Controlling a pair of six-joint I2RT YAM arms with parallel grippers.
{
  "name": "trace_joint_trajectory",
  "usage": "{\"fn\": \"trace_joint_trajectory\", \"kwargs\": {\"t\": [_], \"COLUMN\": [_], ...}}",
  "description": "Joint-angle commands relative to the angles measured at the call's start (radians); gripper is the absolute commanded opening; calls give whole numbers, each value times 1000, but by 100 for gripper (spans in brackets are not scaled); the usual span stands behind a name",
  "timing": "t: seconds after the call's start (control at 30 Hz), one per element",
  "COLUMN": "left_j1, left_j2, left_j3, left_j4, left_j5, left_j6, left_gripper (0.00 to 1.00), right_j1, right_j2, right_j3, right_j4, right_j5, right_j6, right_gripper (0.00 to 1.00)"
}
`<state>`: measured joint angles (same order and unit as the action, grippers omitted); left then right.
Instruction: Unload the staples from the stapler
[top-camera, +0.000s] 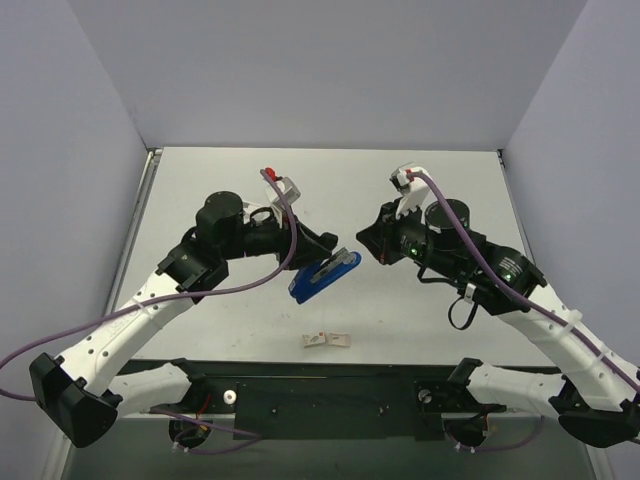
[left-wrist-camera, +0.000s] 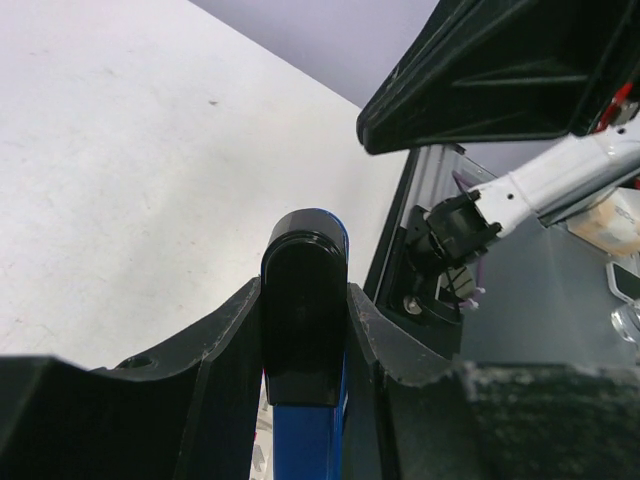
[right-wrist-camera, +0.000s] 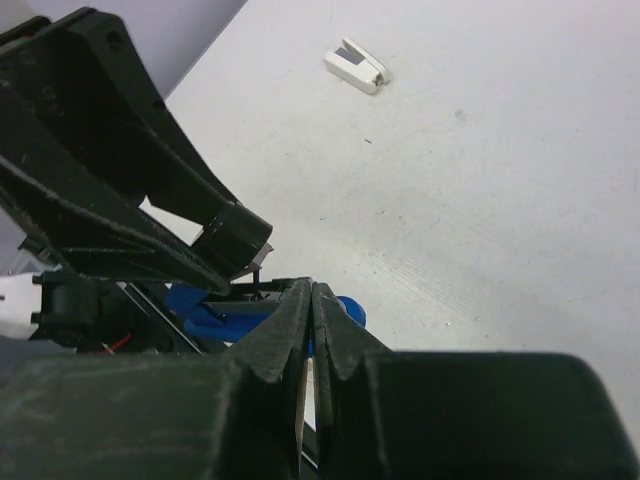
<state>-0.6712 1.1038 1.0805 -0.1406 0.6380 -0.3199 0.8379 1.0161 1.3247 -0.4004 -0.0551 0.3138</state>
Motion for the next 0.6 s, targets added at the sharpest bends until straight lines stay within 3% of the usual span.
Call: {"fn": "trace_joint_trajectory", "kwargs": {"t": [0.0,0.57], "left_j1": [4,4], "left_j2": [19,94], "left_j3": [79,58], "left_j4": [110,294], "left_j5": [-104,-162], "left_j6": [-5,-62], "left_gripper": [0,0], "right_j1": [-11,-82], "right_j2": [29,157], "right_j3": [-28,-90], "right_j4": [116,201], "right_j5": [103,84], "right_j6": [169,358], "right_gripper": [0,0]}}
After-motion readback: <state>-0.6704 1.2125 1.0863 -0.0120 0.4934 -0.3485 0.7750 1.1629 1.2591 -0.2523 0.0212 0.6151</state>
